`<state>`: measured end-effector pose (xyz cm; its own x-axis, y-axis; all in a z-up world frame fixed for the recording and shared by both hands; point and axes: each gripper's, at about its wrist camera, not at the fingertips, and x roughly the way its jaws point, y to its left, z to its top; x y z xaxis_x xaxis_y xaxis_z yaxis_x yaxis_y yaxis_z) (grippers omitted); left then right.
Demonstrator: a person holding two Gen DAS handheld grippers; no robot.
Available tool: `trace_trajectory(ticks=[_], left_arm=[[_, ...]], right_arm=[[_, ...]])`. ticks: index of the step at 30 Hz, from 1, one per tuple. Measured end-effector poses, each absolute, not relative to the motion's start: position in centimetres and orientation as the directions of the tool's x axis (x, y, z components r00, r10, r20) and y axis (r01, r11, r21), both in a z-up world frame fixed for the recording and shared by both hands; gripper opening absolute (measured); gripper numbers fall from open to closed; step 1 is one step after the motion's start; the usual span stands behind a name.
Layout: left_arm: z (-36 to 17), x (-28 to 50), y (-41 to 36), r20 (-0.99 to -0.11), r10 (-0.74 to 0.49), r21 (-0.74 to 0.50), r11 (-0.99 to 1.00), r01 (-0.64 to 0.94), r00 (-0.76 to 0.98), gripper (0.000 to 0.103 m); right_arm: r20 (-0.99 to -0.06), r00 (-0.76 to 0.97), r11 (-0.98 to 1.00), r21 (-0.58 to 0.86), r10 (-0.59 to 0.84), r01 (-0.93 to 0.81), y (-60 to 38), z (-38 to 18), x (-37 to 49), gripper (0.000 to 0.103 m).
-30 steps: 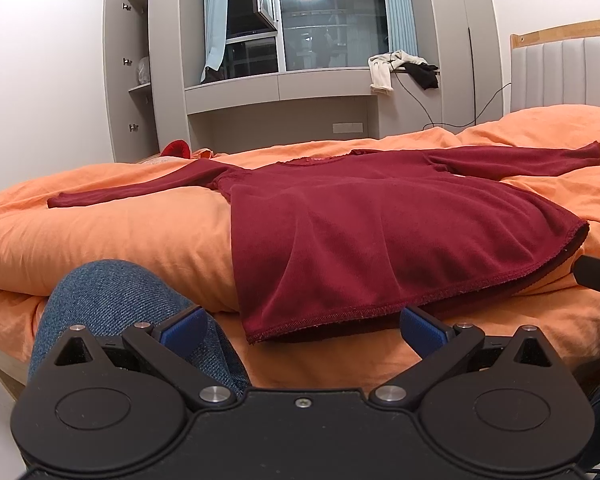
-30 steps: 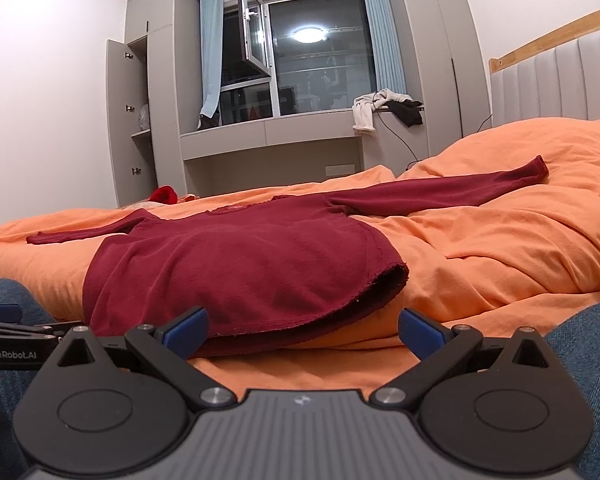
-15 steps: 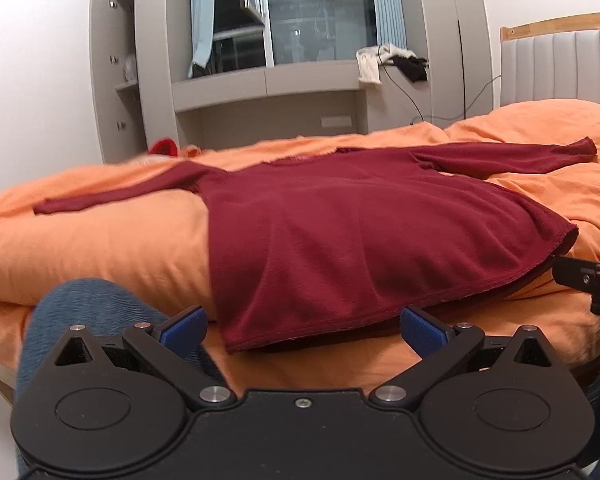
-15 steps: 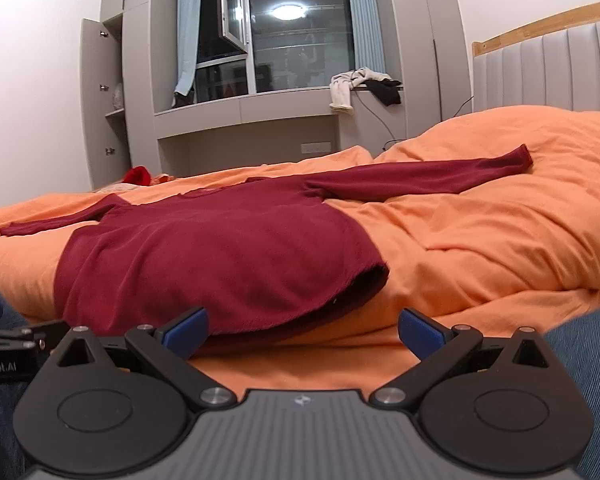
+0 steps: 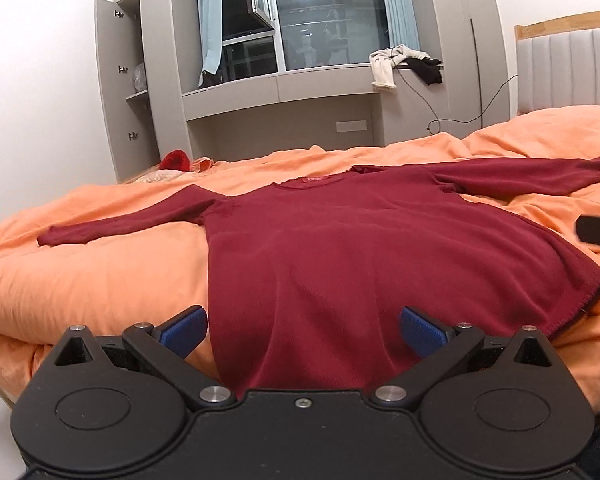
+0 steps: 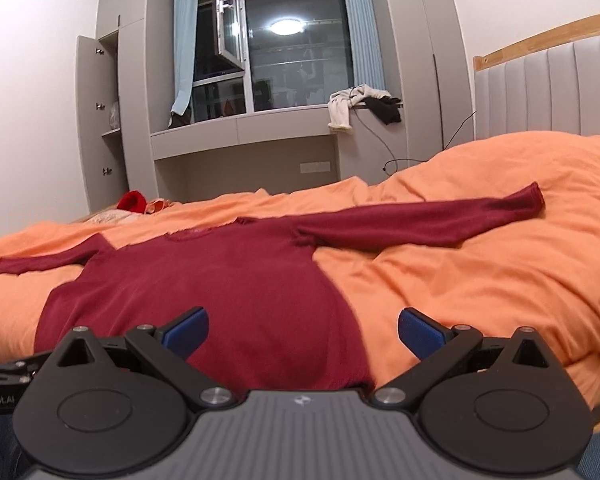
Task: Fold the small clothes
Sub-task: 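Move the right tool down to the cuff of the nearest sweater sleeve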
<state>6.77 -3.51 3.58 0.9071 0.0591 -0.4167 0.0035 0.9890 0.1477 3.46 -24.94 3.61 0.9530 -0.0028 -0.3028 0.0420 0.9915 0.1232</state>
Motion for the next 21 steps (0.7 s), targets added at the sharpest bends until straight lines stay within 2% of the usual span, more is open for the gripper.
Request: trace_trajectory(ticks=[14, 18, 21], left_arm=[[6.3, 17.4, -4.8, -0.399, 0.051, 0.146, 0.989, 0.009, 0.916, 0.103], [6.6, 22.6, -5.6, -0.433, 0.041, 0.154, 0.988, 0.029, 0.9, 0.103], [6.2, 26.6, -6.1, -0.475, 0.043, 0.145, 0.989, 0.03, 0.879, 0.103]], right_arm=[[-0.266, 0.957, 0.991, 0.033, -0.113, 0.126, -31.3, 6.3, 12.2, 0.103], [-0.249, 0.956, 0.988, -0.003, -0.153, 0.157, -33.9, 6.1, 16.0, 0.103], [-0.246, 0.954, 0.981, 0.038, -0.173, 0.188, -36.4, 5.4, 18.7, 0.103]])
